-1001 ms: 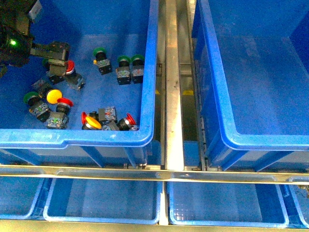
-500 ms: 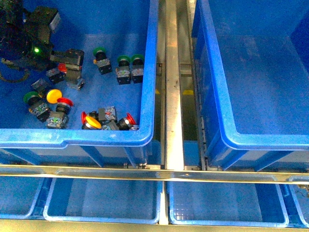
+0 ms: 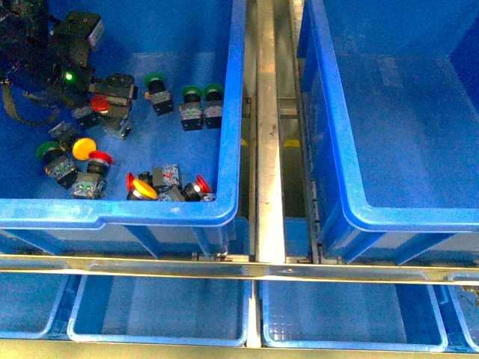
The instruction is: Pick red and yellow buttons and place in box
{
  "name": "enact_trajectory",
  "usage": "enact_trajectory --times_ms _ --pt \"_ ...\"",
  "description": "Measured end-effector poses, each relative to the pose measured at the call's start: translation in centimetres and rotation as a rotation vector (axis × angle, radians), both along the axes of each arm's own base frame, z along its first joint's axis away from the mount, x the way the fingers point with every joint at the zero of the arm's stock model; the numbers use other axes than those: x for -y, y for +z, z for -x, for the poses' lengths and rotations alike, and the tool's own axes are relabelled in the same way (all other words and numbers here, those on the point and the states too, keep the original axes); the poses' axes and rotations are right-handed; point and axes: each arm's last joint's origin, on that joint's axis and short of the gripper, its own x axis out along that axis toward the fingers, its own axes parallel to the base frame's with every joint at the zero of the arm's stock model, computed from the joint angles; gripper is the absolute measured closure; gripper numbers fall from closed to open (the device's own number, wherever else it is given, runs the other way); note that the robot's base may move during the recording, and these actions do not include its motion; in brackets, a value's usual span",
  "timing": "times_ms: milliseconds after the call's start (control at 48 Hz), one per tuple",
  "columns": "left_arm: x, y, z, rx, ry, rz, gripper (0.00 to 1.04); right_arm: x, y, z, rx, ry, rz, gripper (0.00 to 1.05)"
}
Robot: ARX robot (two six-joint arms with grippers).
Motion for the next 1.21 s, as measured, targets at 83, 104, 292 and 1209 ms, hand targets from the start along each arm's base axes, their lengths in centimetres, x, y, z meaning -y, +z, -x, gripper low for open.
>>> enact_trajectory --times_ms 83,104,292,1209 --pt "0.0 0.0 0.0 0.000 0.001 0.000 0.37 0.0 0.0 0.0 0.000 0.000 0.000 0.07" --pt "0.0 0.0 0.0 0.002 0.000 0.000 0.40 0.0 0.0 0.0 0.000 0.000 0.000 0.07" --pt "-0.1 -0.2 -0.1 0.009 0.004 0.002 0.68 0.0 0.0 0.0 0.000 0.000 0.000 0.07" --pt "1.3 6.4 15.8 -0.007 0.270 0.801 0.69 0.0 0.0 0.0 0.000 0.000 0.000 0.07"
